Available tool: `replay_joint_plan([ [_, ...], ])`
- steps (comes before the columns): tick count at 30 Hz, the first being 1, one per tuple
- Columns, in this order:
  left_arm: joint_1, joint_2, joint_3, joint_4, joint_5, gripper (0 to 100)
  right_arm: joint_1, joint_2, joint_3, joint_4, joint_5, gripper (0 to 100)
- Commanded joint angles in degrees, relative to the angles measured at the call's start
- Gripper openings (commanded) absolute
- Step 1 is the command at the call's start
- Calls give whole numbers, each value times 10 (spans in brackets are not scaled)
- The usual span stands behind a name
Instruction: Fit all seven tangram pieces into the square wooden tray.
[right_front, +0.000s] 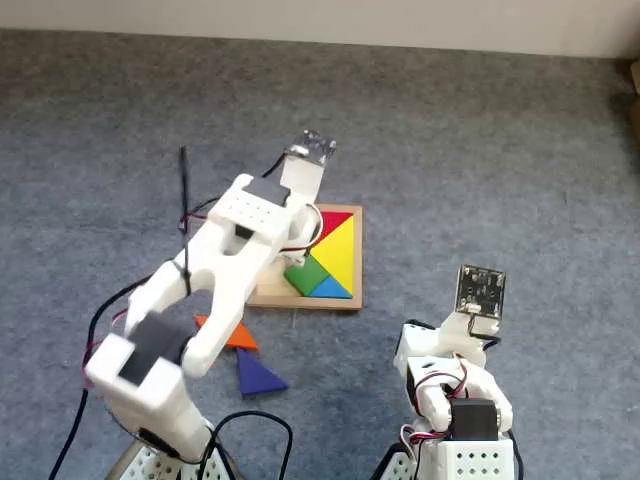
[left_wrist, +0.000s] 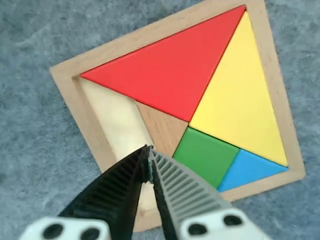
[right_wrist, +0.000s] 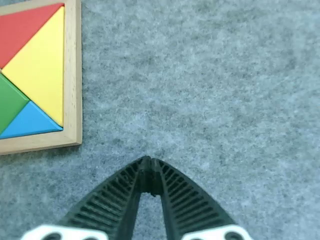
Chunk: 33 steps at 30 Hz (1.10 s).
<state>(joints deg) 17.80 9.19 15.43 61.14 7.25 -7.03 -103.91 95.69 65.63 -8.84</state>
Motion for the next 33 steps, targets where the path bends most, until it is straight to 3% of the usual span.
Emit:
replay_joint_plan([
  [1, -15, -139, 59, 5, 1, 20, 7, 0, 57, -9, 4, 9],
  [7, -71, -282, 175, 35, -24, 41, 7, 0, 57, -10, 4, 9],
  [13, -106, -319, 202, 152, -208, 219, 7, 0, 57, -11, 4, 9],
  [23, -142, -318, 273, 176, -548, 224, 7, 0, 57, -13, 4, 9],
  [33, -139, -317, 371, 27, -579, 228, 7, 0, 57, -13, 4, 9],
])
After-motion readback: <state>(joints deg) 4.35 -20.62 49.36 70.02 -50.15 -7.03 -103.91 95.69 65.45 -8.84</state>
